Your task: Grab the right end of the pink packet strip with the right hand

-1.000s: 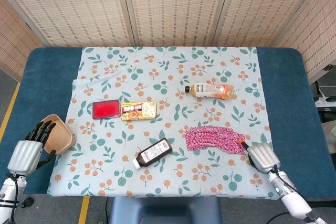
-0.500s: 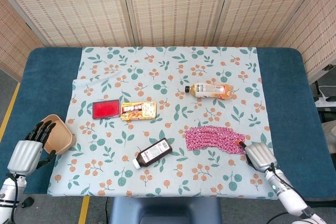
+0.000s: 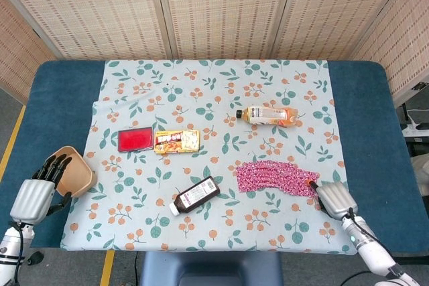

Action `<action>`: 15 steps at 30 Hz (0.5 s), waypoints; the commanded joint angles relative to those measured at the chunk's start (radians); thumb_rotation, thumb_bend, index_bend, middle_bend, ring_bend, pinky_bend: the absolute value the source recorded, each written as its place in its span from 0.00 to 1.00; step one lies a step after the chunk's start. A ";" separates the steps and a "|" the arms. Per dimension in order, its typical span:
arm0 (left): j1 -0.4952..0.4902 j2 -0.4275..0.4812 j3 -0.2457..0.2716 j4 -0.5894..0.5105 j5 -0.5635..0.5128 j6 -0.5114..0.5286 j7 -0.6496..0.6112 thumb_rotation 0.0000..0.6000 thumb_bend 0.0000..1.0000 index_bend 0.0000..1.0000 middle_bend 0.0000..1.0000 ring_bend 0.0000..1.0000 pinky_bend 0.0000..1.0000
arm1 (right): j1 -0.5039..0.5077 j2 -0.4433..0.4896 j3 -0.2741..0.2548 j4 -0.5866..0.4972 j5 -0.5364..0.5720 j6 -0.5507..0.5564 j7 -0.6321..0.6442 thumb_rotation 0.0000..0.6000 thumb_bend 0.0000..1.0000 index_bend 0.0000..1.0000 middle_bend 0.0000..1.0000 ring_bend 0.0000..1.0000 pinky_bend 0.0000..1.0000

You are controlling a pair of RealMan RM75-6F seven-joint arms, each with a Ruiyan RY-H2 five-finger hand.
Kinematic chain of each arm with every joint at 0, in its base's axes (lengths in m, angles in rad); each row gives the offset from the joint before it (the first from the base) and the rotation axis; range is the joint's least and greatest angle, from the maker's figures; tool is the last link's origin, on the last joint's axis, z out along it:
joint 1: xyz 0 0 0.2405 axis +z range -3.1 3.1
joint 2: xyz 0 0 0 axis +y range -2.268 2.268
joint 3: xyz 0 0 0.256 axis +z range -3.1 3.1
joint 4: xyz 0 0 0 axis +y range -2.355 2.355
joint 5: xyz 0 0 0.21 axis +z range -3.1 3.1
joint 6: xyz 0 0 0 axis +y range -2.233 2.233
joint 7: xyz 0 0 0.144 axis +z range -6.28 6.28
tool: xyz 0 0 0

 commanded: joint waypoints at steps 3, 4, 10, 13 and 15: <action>0.000 0.000 0.000 0.000 0.001 0.002 0.000 1.00 0.37 0.04 0.06 0.06 0.33 | -0.010 0.026 -0.008 -0.031 0.041 0.007 -0.059 1.00 0.99 0.46 0.79 0.75 0.85; 0.000 0.000 0.000 0.000 0.001 0.002 0.000 1.00 0.37 0.04 0.06 0.06 0.33 | -0.012 0.032 -0.010 -0.040 0.050 0.008 -0.072 1.00 0.99 0.48 0.79 0.75 0.85; 0.000 0.000 0.001 -0.001 0.001 -0.002 0.001 1.00 0.37 0.05 0.06 0.06 0.33 | -0.021 0.069 -0.017 -0.097 0.091 0.030 -0.143 1.00 0.99 0.56 0.79 0.75 0.85; -0.001 0.000 0.001 -0.001 -0.001 -0.004 0.001 1.00 0.37 0.05 0.06 0.06 0.33 | -0.024 0.085 -0.021 -0.119 0.107 0.037 -0.168 1.00 0.99 0.57 0.79 0.75 0.85; -0.001 0.000 0.001 -0.001 -0.001 -0.005 0.001 1.00 0.37 0.05 0.06 0.06 0.33 | -0.025 0.094 -0.023 -0.132 0.119 0.040 -0.184 1.00 0.99 0.57 0.79 0.75 0.85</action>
